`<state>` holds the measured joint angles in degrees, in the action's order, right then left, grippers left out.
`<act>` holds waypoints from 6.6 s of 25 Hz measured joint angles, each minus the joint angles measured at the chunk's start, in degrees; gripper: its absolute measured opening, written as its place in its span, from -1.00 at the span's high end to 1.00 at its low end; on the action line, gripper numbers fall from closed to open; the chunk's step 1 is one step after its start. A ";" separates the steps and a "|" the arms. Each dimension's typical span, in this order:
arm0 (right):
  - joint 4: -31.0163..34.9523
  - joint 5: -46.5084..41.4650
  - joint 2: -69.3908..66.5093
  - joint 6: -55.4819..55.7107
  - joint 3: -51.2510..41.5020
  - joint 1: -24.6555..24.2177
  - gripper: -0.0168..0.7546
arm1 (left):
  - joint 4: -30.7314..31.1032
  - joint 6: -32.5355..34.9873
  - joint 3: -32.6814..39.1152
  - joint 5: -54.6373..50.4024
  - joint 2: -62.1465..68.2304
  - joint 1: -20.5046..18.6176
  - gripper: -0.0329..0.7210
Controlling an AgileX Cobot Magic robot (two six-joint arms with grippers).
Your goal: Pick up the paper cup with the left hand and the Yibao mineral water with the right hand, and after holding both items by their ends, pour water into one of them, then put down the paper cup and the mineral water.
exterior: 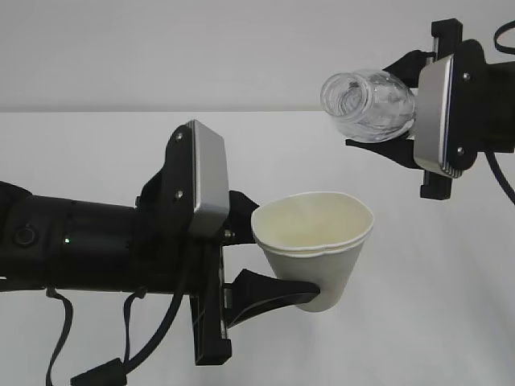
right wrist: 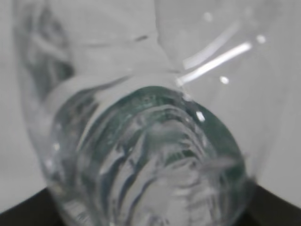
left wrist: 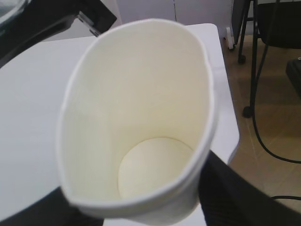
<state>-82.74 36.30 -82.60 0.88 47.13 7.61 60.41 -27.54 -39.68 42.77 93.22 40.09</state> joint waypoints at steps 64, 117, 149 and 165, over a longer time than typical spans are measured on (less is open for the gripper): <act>-1.72 1.31 0.00 -20.96 0.00 0.40 -0.22 | 3.11 -0.88 0.00 3.58 0.00 0.00 -0.10; 2.66 1.43 0.00 -29.70 0.10 3.09 -0.22 | 5.97 -4.60 0.00 4.18 0.00 0.00 -0.06; 3.04 1.43 0.00 -31.13 0.10 3.09 -0.22 | 4.72 -4.60 0.00 1.86 0.00 0.00 -0.06; 3.75 1.43 0.00 -31.92 0.10 3.09 -0.22 | 4.55 -4.60 0.00 1.65 0.00 0.00 -0.06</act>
<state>-78.99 37.73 -82.60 -31.04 47.22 10.70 64.97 -32.14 -39.68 44.42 93.22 40.09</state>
